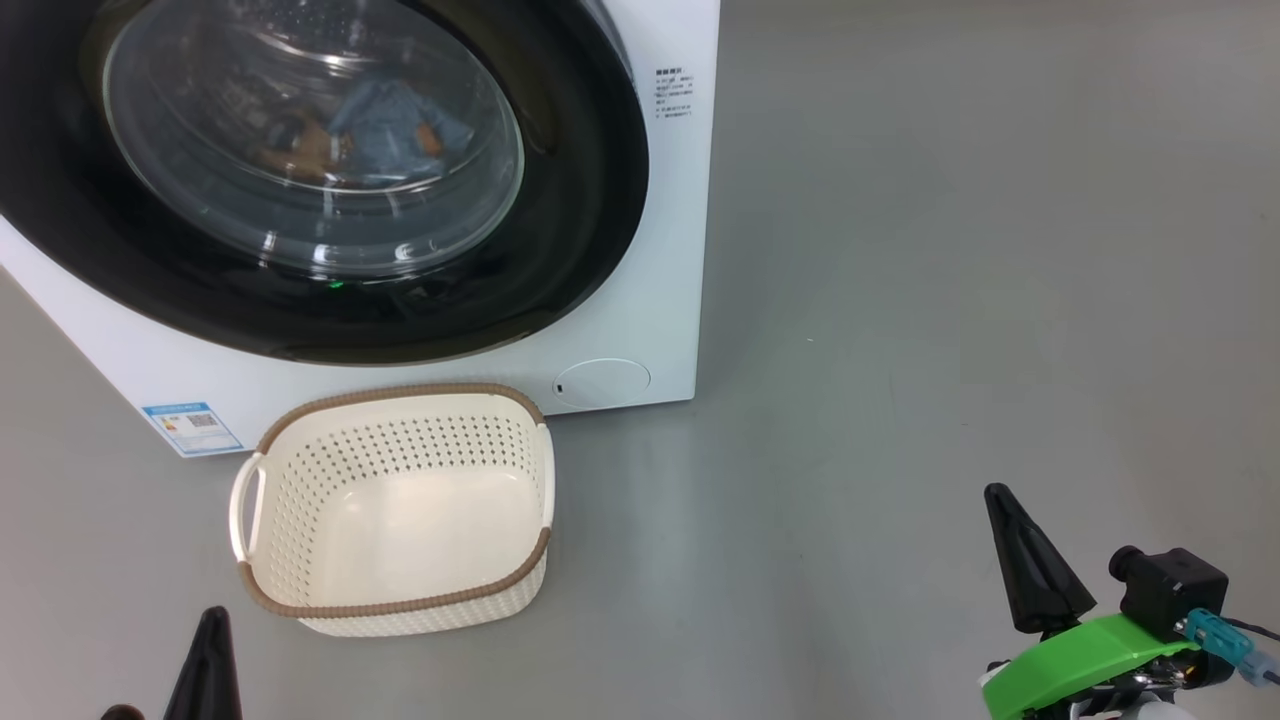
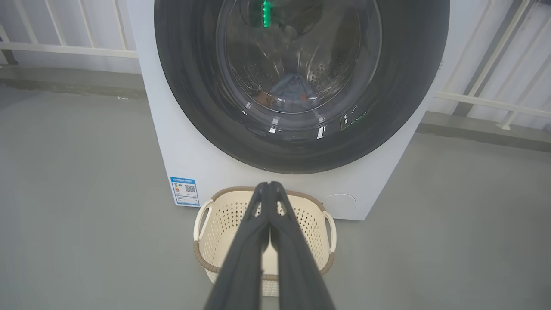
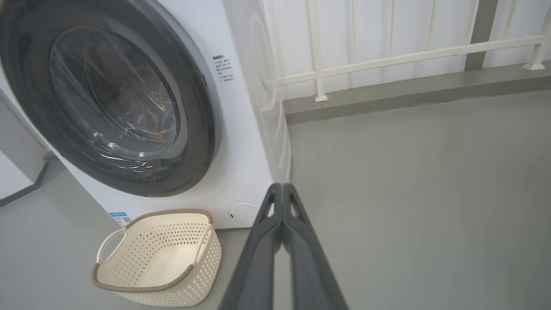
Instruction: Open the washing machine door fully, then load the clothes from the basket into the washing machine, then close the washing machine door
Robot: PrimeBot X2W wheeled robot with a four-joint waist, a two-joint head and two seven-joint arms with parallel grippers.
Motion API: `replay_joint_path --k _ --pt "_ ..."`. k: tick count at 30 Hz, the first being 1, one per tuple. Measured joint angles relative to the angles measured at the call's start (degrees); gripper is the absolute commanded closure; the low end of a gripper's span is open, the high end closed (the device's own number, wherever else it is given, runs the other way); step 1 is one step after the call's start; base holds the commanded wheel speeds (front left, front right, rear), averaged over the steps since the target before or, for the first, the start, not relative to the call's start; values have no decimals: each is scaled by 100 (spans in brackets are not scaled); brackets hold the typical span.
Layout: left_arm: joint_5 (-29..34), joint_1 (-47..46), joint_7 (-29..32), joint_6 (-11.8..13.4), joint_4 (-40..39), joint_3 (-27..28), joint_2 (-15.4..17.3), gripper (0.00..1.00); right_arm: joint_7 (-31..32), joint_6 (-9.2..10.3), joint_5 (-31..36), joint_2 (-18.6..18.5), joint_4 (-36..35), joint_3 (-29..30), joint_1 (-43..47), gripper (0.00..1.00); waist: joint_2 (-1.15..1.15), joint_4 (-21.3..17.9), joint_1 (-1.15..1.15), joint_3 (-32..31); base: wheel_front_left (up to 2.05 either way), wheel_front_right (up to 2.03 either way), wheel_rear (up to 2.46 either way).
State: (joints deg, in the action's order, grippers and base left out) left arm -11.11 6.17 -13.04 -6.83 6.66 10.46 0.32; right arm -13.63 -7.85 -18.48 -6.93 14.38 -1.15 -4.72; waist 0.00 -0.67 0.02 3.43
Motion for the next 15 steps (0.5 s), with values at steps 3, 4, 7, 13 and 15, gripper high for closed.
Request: replay_joint_path --k 3,4,7,13,15 --pt "-194 -8 47 0 25 -20 1 100 59 0 -172 3 1 10 0 100 0 1 -1 1 0 0 0" --pt "-257 -15 53 0 33 -29 1 100 78 0 -246 3 1 14 0 100 0 2 -1 0 0 0 0" --pt "-478 -25 97 0 45 -48 2 100 123 0 -410 8 2 30 0 100 0 4 -1 -6 0 0 0" --pt "-882 -30 191 0 82 -78 4 100 201 0 -778 23 7 64 0 100 0 7 -2 -24 0 0 0" --pt "-1014 -34 211 0 96 -89 4 100 253 0 -931 30 8 78 0 100 0 8 -1 -30 0 0 0"
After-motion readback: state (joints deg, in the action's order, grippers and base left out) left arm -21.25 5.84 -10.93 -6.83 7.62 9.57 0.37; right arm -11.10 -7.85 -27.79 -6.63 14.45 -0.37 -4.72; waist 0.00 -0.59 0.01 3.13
